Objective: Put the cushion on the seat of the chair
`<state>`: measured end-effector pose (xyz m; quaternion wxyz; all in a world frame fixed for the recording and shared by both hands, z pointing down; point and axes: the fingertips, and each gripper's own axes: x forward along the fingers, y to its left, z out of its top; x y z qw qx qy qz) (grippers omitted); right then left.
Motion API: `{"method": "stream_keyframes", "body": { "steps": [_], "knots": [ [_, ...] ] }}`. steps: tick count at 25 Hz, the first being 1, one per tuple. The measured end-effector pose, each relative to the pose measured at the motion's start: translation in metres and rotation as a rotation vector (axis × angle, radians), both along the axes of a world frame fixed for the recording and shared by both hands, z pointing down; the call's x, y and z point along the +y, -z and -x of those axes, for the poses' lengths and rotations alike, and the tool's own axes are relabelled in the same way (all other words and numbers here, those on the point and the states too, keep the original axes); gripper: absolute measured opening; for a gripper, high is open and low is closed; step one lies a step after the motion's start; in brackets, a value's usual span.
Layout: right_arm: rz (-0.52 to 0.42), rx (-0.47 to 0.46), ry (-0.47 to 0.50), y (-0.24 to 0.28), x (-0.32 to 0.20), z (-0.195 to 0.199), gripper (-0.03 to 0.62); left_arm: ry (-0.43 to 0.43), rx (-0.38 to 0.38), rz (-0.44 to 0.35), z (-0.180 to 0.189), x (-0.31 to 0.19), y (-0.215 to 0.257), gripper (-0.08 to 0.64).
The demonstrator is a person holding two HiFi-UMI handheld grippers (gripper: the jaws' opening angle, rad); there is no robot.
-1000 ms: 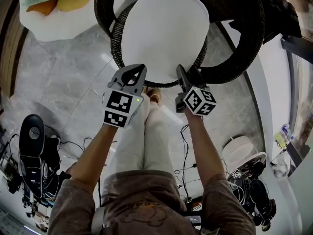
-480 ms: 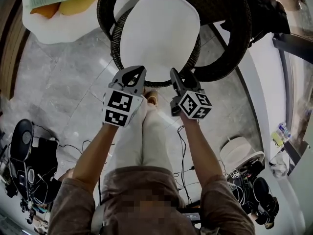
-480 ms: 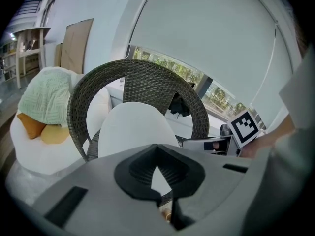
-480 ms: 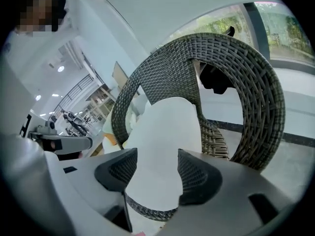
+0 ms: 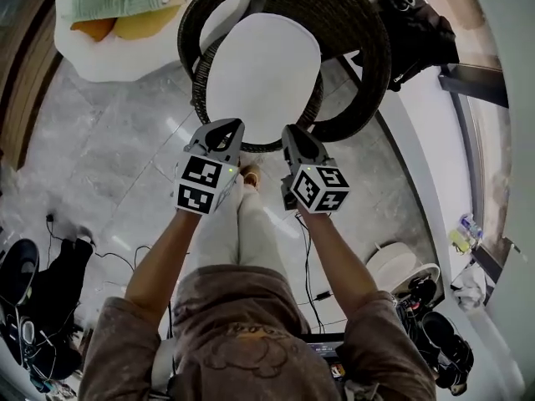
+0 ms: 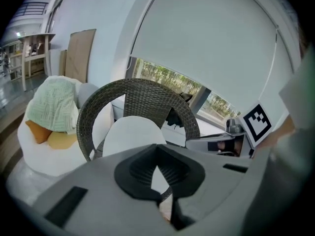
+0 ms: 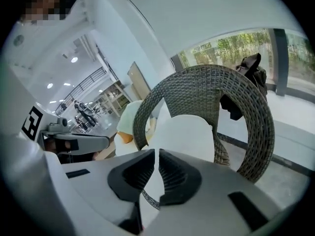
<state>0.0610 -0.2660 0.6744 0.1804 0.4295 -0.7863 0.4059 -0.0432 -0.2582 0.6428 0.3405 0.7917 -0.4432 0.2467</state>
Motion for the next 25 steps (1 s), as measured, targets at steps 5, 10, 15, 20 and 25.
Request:
{"method": "stream_keyframes", "body": {
  "steps": [5,10,15,20,25],
  "knots": [
    [-0.031,-0.052,0.066,0.055,0.012,0.006,0.02,0.023,0.018,-0.013,-0.01,0.005,0.047,0.005],
    [-0.074,-0.091,0.115,0.115,0.036,-0.002,0.02,0.022,0.023,-0.063,-0.026,0.022,0.104,0.005],
    [-0.157,-0.108,0.166,0.175,0.063,-0.01,0.02,0.017,0.007,-0.125,-0.04,0.046,0.161,0.005],
    [-0.227,-0.12,0.202,0.225,0.094,-0.011,0.02,0.019,-0.012,-0.177,-0.047,0.079,0.208,0.005],
    [-0.274,-0.129,0.219,0.272,0.126,-0.019,0.02,0.005,-0.027,-0.214,-0.056,0.113,0.25,0.005]
  ]
}}
